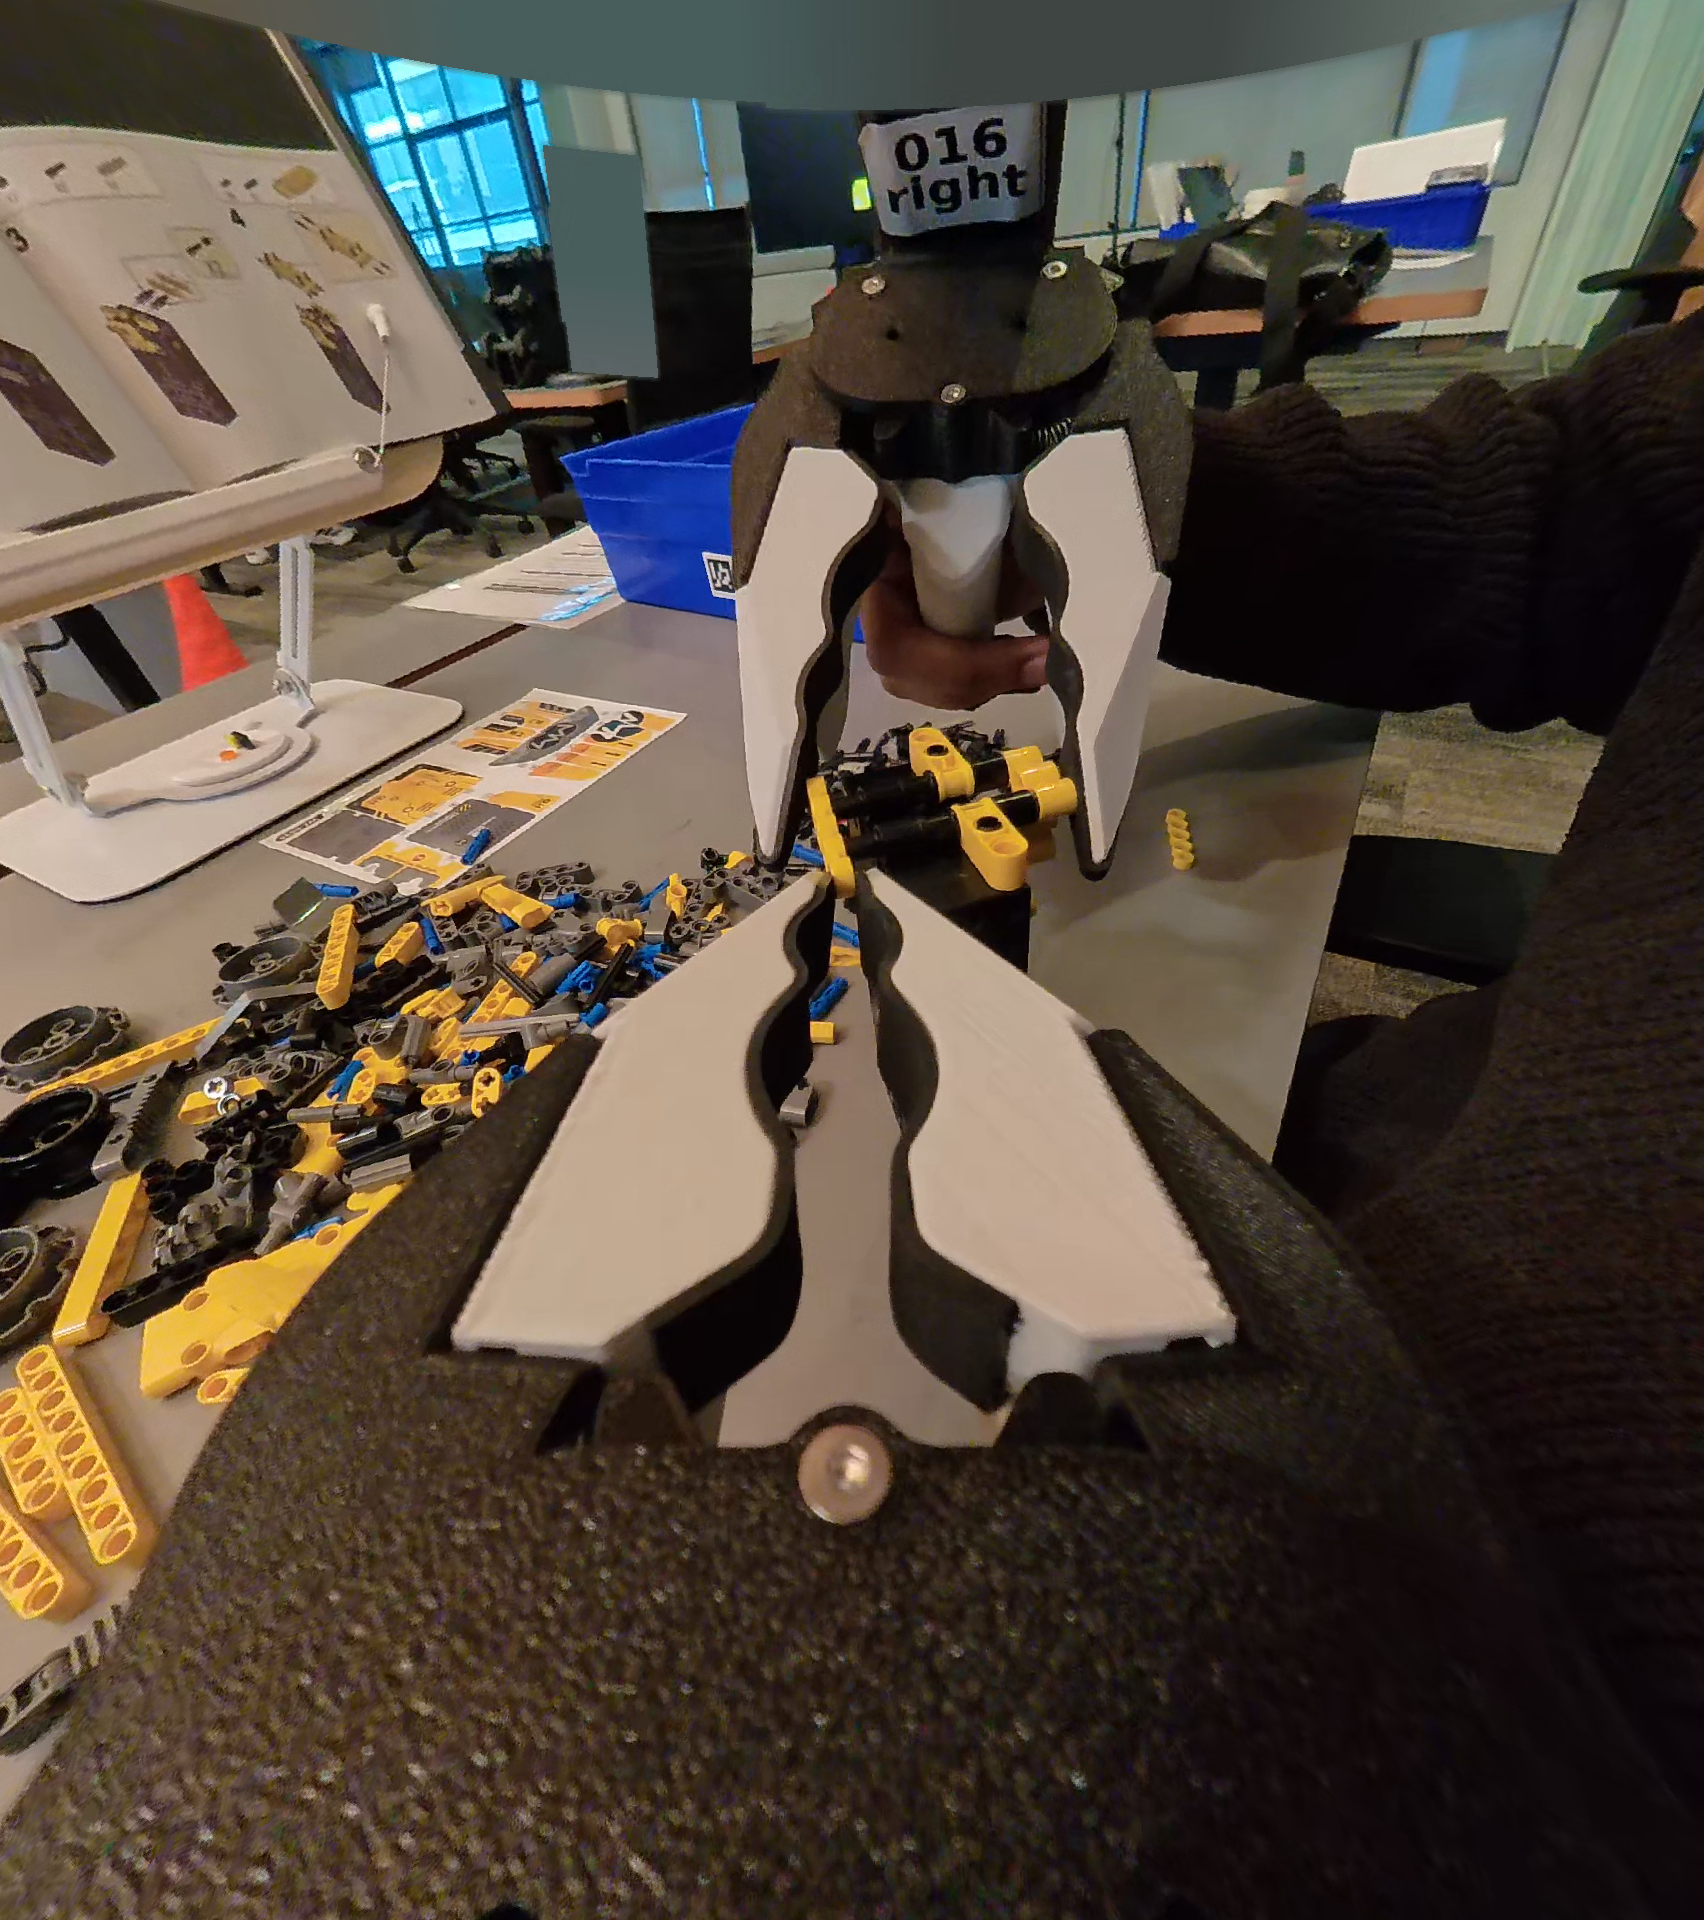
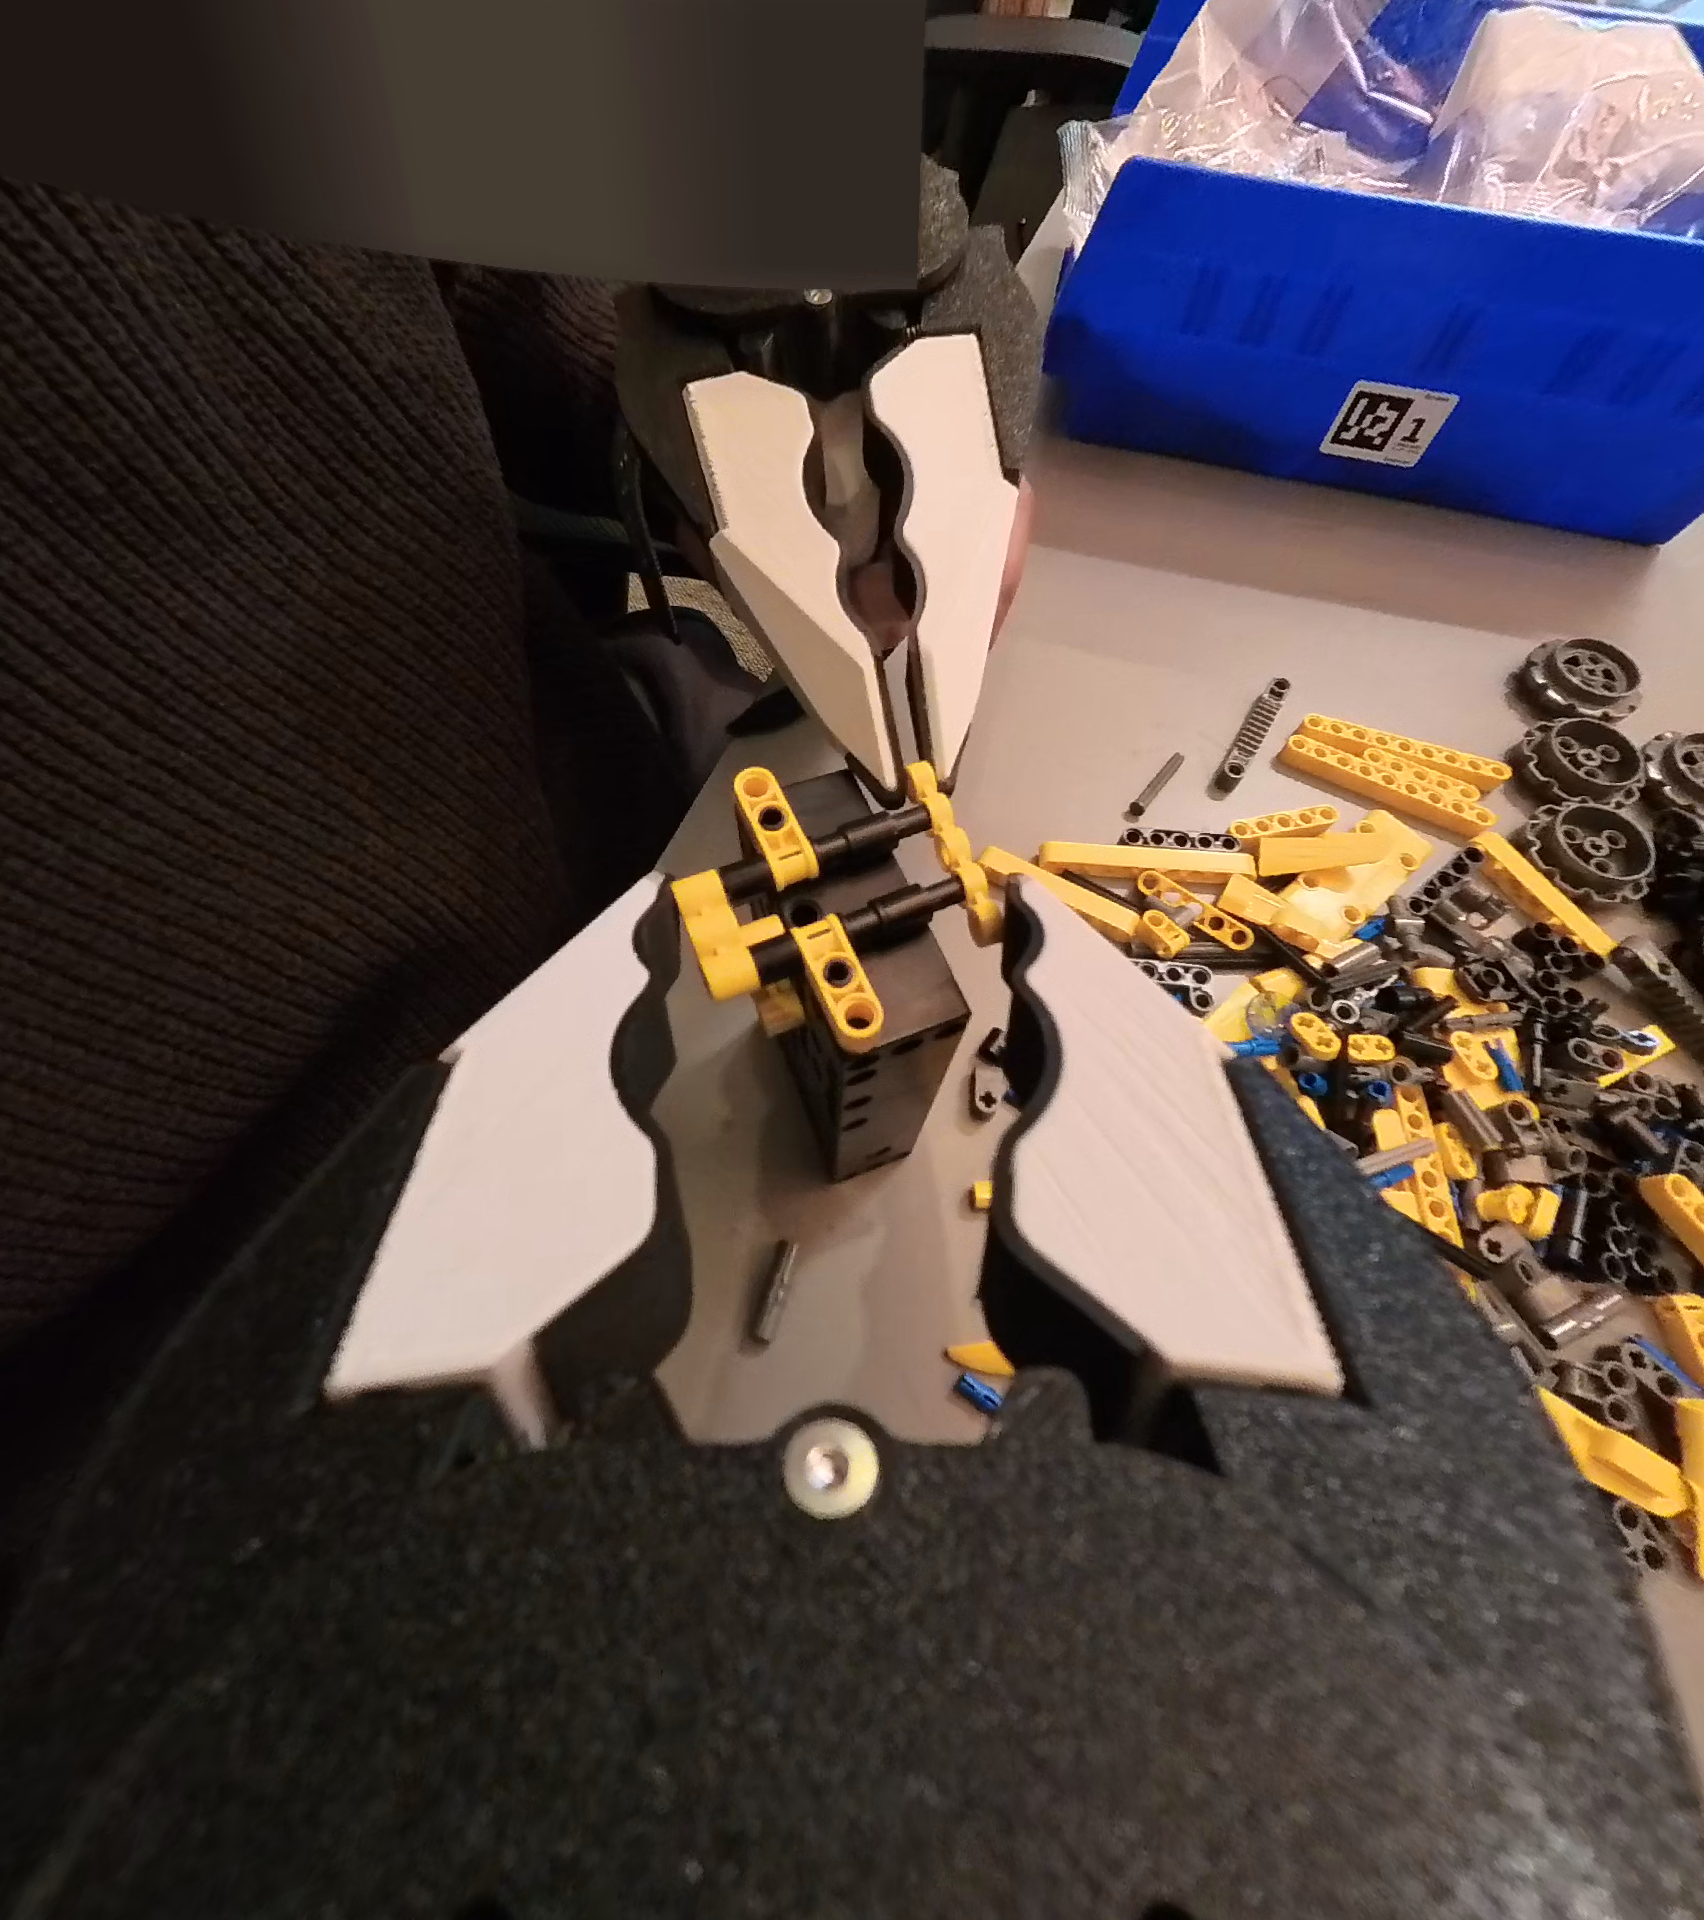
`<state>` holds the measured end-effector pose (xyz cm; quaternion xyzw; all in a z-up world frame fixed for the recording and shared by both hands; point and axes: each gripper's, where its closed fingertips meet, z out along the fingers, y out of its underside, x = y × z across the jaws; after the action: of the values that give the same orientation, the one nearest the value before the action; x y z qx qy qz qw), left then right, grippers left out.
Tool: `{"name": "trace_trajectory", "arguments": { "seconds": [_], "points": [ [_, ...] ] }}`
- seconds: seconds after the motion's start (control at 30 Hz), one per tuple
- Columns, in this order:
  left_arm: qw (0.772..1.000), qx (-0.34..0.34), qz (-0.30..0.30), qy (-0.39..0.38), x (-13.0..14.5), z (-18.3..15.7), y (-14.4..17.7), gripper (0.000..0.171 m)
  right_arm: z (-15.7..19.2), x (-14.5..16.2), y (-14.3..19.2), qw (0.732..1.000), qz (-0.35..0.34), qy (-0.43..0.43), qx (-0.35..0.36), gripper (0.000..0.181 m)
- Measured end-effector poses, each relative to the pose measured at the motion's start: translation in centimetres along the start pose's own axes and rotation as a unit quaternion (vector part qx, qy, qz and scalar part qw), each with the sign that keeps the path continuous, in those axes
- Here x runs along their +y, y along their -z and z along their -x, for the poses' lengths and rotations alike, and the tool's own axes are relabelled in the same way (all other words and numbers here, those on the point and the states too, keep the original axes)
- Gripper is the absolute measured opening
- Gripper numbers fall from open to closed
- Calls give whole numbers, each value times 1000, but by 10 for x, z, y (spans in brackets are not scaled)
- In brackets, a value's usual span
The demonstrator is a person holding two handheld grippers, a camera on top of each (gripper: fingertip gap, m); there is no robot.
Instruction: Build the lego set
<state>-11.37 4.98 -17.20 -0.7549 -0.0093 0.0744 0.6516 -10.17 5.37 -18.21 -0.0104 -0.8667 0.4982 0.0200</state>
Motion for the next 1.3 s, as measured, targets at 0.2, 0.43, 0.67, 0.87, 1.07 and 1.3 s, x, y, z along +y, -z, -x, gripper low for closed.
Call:
{"name": "trace_trajectory", "arguments": {
  "seconds": [0.2,0.43,0.67,0.87,1.07,1.3],
  "points": [
    [1000,-4,5,-8,0,0,0,3,0,1,0,1000,9,1,1,60],
    [1000,-1,-2,14,-1,0,0,3,0,0,0,1000,0,-2,-6,59],
    [1000,-1,-6,25,-1,0,0,2,0,1,0,1000,1,-11,-14,60],
    [1000,-13,-8,22,-2,0,-1,2,-1,1,0,1000,0,-12,-15,60],
    [1000,-20,-10,16,-2,0,-1,2,0,1,0,1000,5,-11,-12,60],
    [1000,1,1,-15,-3,-3,-1,2,2,3,1,1000,20,-11,-15,59]
  ]
}}
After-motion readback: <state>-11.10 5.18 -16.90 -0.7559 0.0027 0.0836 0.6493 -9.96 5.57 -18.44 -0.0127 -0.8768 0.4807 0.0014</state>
